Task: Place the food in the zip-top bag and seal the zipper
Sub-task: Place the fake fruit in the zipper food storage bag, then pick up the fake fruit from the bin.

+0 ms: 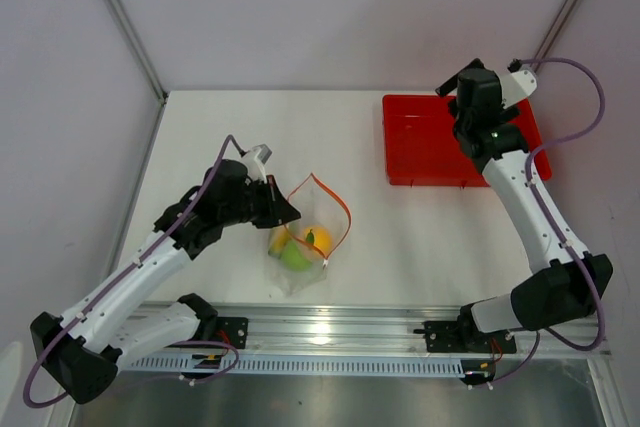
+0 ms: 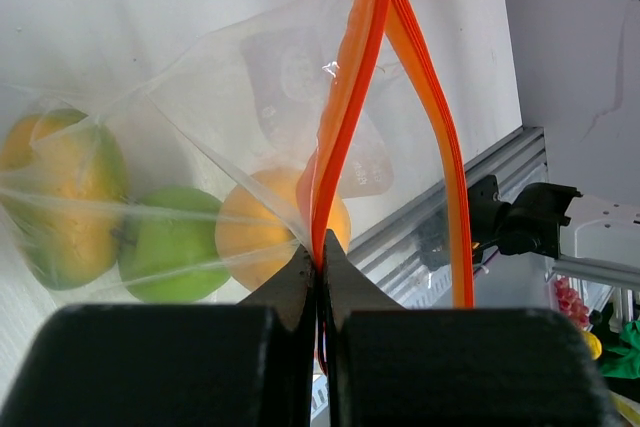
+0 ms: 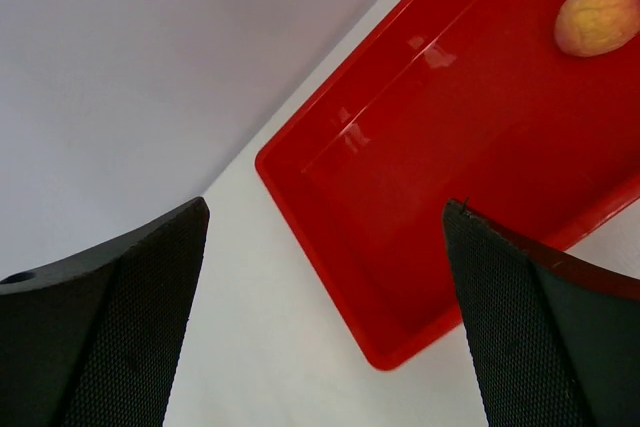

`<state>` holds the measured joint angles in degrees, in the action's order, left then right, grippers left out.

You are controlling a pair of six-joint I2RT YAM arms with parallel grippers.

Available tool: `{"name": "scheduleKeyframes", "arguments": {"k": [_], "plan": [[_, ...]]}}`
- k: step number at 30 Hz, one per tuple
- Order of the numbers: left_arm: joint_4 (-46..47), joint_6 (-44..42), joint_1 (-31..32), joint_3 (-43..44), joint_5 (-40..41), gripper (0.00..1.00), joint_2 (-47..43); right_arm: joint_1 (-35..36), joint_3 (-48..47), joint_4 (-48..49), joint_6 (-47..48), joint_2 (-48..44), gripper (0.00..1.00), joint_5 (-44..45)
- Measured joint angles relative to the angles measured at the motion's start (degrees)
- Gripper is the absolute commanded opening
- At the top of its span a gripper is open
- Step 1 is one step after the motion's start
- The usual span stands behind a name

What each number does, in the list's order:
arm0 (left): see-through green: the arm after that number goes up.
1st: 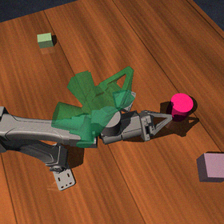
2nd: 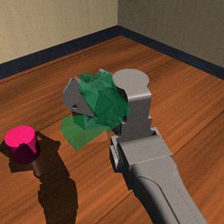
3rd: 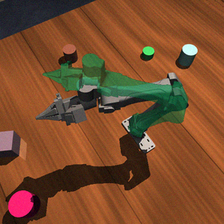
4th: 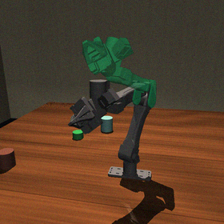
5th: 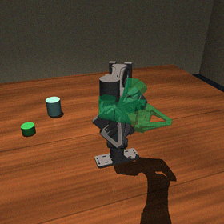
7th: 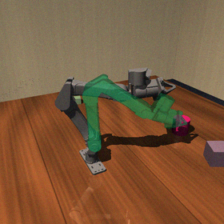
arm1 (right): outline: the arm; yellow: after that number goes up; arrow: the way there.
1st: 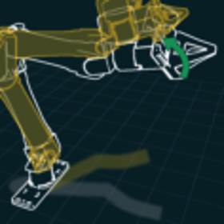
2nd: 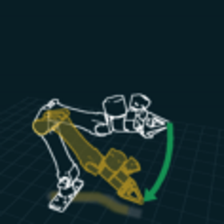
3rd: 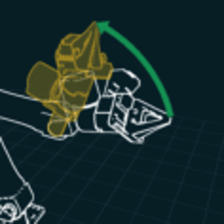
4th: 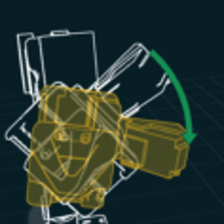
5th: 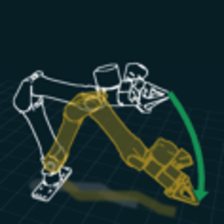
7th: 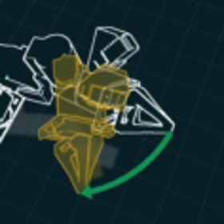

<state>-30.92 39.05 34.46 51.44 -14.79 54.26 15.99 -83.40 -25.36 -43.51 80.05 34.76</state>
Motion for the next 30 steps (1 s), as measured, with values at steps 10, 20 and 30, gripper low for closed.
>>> {"name": "scheduleKeyframes", "arguments": {"k": [10, 20, 30], "plan": [[0.4, 0.0, 0.0, -0.5, -0.2, 0.01, -0.1, -7.8, -6.0, -0.9, -11.1, 10.7, 0.99, 3.0], [0.5, -0.5, 0.0, -0.5, -0.5, 0.01, 0.7, -11.0, -18.7, -12.3, -24.2, 25.4, 0.97, 7.3], [3.5, -0.5, 0.0, -0.5, -2.3, 0.01, 4.0, -12.8, -29.3, -22.3, -34.0, 33.5, 1.00, 12.6]]}}
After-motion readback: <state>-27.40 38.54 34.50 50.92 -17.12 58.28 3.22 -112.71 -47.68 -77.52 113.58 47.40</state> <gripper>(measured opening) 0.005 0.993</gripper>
